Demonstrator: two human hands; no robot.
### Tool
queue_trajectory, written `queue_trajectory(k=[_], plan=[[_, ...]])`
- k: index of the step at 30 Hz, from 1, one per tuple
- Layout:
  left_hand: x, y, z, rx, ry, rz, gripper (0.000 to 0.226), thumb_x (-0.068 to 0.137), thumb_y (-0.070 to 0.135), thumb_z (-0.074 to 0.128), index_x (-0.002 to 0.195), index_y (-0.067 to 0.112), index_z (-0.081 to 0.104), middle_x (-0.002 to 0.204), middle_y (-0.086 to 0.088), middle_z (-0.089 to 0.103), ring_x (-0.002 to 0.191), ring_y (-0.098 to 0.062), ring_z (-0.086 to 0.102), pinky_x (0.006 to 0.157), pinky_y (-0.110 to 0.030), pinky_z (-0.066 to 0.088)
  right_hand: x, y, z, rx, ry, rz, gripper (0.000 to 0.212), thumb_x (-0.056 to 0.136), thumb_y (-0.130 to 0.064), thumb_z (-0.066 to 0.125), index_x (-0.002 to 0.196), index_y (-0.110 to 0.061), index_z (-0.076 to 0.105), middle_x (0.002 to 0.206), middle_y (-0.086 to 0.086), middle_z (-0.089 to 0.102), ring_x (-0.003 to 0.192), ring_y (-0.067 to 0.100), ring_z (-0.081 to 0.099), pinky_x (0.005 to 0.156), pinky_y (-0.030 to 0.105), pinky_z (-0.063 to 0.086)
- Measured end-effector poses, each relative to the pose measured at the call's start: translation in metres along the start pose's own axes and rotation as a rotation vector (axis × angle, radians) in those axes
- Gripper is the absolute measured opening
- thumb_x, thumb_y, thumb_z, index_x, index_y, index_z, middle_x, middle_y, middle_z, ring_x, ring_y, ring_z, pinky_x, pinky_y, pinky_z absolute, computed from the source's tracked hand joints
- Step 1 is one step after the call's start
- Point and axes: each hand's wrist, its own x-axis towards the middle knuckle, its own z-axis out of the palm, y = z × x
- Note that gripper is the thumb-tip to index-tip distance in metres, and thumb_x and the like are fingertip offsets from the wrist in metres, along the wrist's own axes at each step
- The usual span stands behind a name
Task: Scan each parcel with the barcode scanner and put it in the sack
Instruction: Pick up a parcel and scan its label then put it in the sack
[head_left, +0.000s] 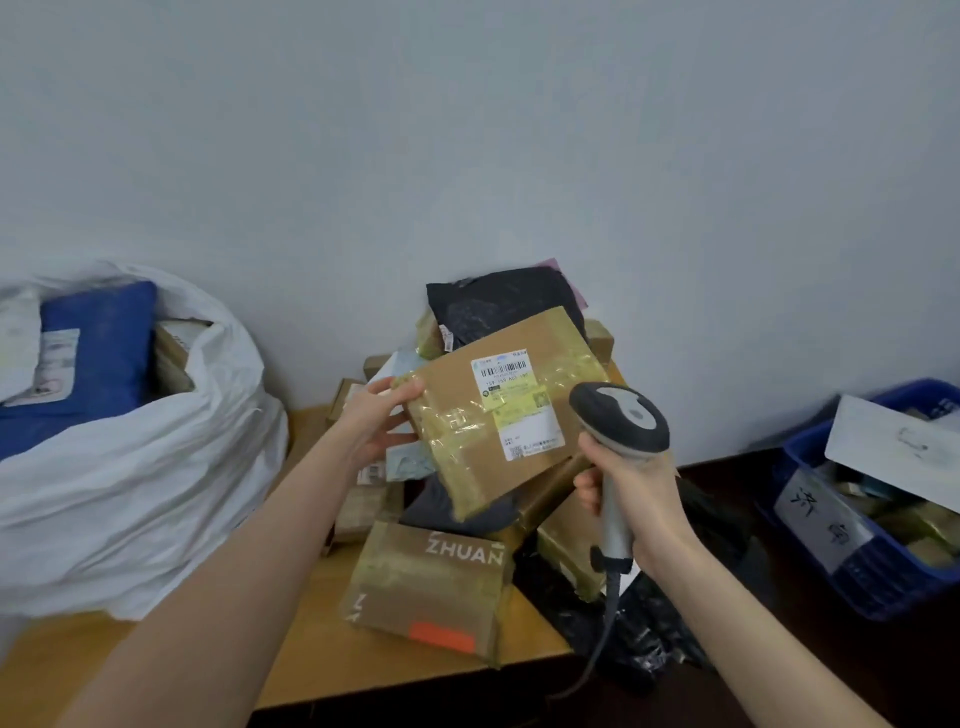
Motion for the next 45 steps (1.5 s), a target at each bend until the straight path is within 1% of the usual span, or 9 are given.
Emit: queue_trajectory(k=[2, 4, 6, 11, 16, 22, 25, 30, 45], plan=[[-0.006, -0.001, -0.021, -0.015, -0.007, 0.028, 0.066, 0.077, 0.01, 0.078, 0.134, 0.002, 0.047, 0.11, -0.018, 0.066, 0.086, -0.028, 0.069, 0.059, -0.042, 0.059, -0.011, 0.004, 0.019, -0.067, -0.049, -0.007, 0.021, 0.083, -0.021, 0.076, 0.074, -0.006, 0.064, 0.054, 0.01, 0.06, 0.044, 0.018, 0.052, 0.047, 0.028, 0.046], [-0.009, -0.006, -0.041, -0.023, 0.0, 0.048, 0.063, 0.073, 0.011, 0.079, 0.129, -0.001, 0.052, 0.1, -0.017, 0.07, 0.074, -0.026, 0.07, 0.06, -0.043, 0.059, -0.022, 0.011, 0.04, -0.123, -0.095, -0.004, 0.021, 0.083, -0.019, 0.076, 0.071, -0.007, 0.064, 0.051, 0.009, 0.06, 0.041, 0.015, 0.051, 0.043, 0.025, 0.044], [-0.011, -0.011, -0.059, -0.042, 0.003, 0.068, 0.069, 0.064, 0.015, 0.082, 0.125, -0.002, 0.055, 0.097, -0.017, 0.071, 0.075, -0.028, 0.07, 0.066, -0.045, 0.06, -0.03, 0.018, 0.058, -0.167, -0.118, -0.003, 0.022, 0.083, -0.02, 0.076, 0.071, -0.005, 0.065, 0.052, 0.009, 0.061, 0.04, 0.014, 0.051, 0.043, 0.024, 0.044], [-0.011, -0.02, -0.095, -0.068, -0.02, 0.103, 0.071, 0.061, 0.015, 0.081, 0.124, -0.003, 0.057, 0.091, -0.011, 0.074, 0.072, -0.022, 0.072, 0.059, -0.033, 0.058, -0.042, 0.028, 0.089, -0.229, -0.141, -0.006, 0.024, 0.084, -0.021, 0.075, 0.071, -0.003, 0.065, 0.052, 0.009, 0.062, 0.04, 0.014, 0.052, 0.044, 0.025, 0.044], [-0.007, -0.025, -0.115, -0.05, -0.041, 0.124, 0.079, 0.057, 0.017, 0.083, 0.128, 0.0, 0.054, 0.1, -0.011, 0.072, 0.078, -0.021, 0.072, 0.06, -0.032, 0.057, -0.048, 0.031, 0.103, -0.299, -0.154, -0.011, 0.02, 0.085, -0.019, 0.073, 0.076, -0.002, 0.066, 0.049, 0.008, 0.058, 0.038, 0.016, 0.047, 0.044, 0.028, 0.04], [-0.002, -0.027, -0.125, -0.055, -0.053, 0.129, 0.057, 0.061, 0.018, 0.081, 0.114, 0.005, 0.062, 0.086, -0.004, 0.076, 0.072, -0.017, 0.073, 0.056, -0.029, 0.056, -0.053, 0.034, 0.109, -0.337, -0.16, 0.013, 0.024, 0.086, -0.018, 0.072, 0.069, -0.003, 0.064, 0.048, 0.008, 0.056, 0.038, 0.018, 0.044, 0.046, 0.03, 0.039], [0.001, -0.028, -0.128, -0.044, -0.06, 0.134, 0.045, 0.071, 0.014, 0.079, 0.112, 0.005, 0.063, 0.088, -0.005, 0.076, 0.073, -0.017, 0.073, 0.057, -0.029, 0.056, -0.055, 0.033, 0.109, -0.338, -0.167, 0.008, 0.022, 0.086, -0.018, 0.072, 0.072, -0.003, 0.065, 0.047, 0.007, 0.056, 0.039, 0.019, 0.043, 0.047, 0.031, 0.039], [0.003, -0.028, -0.132, -0.031, -0.043, 0.153, 0.032, 0.078, 0.009, 0.076, 0.109, 0.007, 0.064, 0.089, -0.004, 0.075, 0.076, -0.018, 0.072, 0.059, -0.029, 0.057, -0.059, 0.033, 0.108, -0.37, -0.17, -0.007, 0.026, 0.085, -0.019, 0.073, 0.066, -0.005, 0.064, 0.047, 0.007, 0.056, 0.037, 0.018, 0.043, 0.046, 0.029, 0.04], [-0.003, -0.029, -0.13, -0.026, -0.016, 0.158, 0.034, 0.079, 0.01, 0.076, 0.11, 0.008, 0.064, 0.096, -0.006, 0.073, 0.078, -0.017, 0.071, 0.065, -0.031, 0.057, -0.068, 0.029, 0.109, -0.355, -0.183, 0.007, 0.024, 0.087, -0.017, 0.071, 0.068, -0.005, 0.062, 0.046, 0.006, 0.054, 0.036, 0.017, 0.042, 0.042, 0.027, 0.039]])
